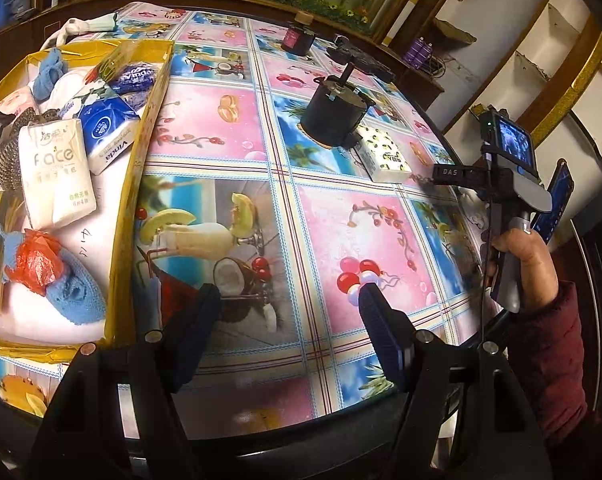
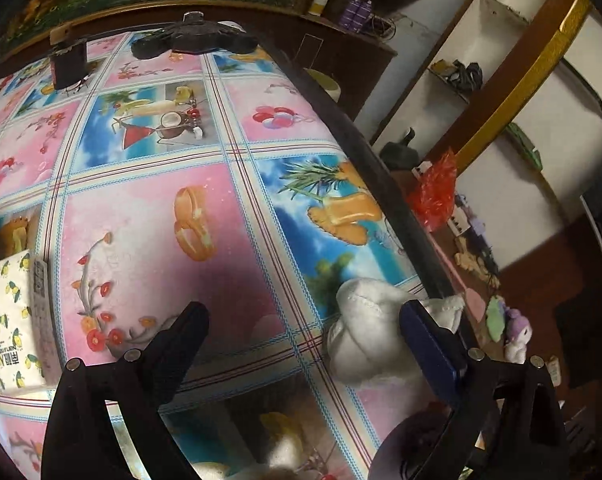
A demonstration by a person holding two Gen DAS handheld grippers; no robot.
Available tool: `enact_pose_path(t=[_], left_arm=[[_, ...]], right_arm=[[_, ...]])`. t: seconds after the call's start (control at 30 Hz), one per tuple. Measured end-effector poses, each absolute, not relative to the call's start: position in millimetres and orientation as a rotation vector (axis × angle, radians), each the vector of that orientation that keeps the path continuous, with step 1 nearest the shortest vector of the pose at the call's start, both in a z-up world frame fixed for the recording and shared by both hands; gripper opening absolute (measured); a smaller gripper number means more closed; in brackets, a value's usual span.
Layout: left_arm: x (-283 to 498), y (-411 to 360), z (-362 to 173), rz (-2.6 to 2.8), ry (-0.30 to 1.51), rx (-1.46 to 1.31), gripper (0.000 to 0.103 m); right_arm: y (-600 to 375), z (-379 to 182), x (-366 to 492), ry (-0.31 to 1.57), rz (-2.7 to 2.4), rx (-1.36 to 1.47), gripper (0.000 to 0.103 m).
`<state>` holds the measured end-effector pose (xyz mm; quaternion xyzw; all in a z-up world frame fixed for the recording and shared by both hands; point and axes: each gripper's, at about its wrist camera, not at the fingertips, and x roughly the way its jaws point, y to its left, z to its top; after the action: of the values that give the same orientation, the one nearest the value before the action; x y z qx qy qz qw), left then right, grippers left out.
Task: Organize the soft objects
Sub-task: 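Reach the right tool to the white cloth and close on it, then lift the white cloth with the right tool while the left tool reaches toward the lemon-print tissue pack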
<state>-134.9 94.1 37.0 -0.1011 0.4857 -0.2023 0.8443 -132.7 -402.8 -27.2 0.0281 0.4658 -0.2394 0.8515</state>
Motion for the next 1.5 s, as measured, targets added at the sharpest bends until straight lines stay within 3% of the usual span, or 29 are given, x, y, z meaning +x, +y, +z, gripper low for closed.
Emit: enact_pose_path(t=[0.07, 0.13, 0.17, 0.53, 0.6, 0.67, 0.83, 1.03, 1.23, 1.5], left_arm=[[-134.8, 92.4, 37.1, -0.433, 1.024, -0.211, 0.071], [-134.7, 91.4, 37.8, -0.440, 1.020, -0.215, 0.071], [-134.5, 91.4, 38.1, -0.444, 1.020, -0.220, 0.071], [-137.5, 94.5, 44.9, -0.460, 1.007, -0.234, 0.071], [-137.4, 94.7, 45.1, -0.458, 1.007, -0.238, 0.071], [-137.4, 94.0, 44.7, -0.459, 1.009, -0.238, 0.071], [-142.3, 95.2, 49.1, -0.461, 1.003, -0.237, 0.071], [-143.0, 104.4, 56.5, -0.432, 0.978, -0.241, 0.071], [-136.7, 94.6, 56.2, -0.413, 0.977, -0.181, 0.071], [-103.9, 61.4, 50.1, -0.374, 0.983, -0.004, 0.071]], right_arm=[[-413.4, -21.7, -144.6, 0.982, -0.487, 0.119, 0.050], [-419.7, -20.0, -145.2, 0.989, -0.447, 0.157, 0.033], [-419.7, -18.2, -147.3, 0.989, -0.420, 0.174, 0.031], [-360.6, -0.2, -185.2, 1.032, 0.373, 0.459, 0.031], [-356.5, 13.6, -194.9, 0.984, 0.403, 0.426, 0.043], [-359.3, 29.6, -200.4, 0.894, 0.285, 0.348, 0.073], [-365.6, 31.5, -174.1, 0.868, 0.219, 0.341, 0.071], [-358.4, -7.3, -138.1, 0.947, 0.384, 0.430, 0.071], [-323.5, 12.6, -173.0, 0.914, 0.781, 0.388, 0.069], [-383.2, 21.5, -216.8, 0.828, 0.337, 0.312, 0.079]])
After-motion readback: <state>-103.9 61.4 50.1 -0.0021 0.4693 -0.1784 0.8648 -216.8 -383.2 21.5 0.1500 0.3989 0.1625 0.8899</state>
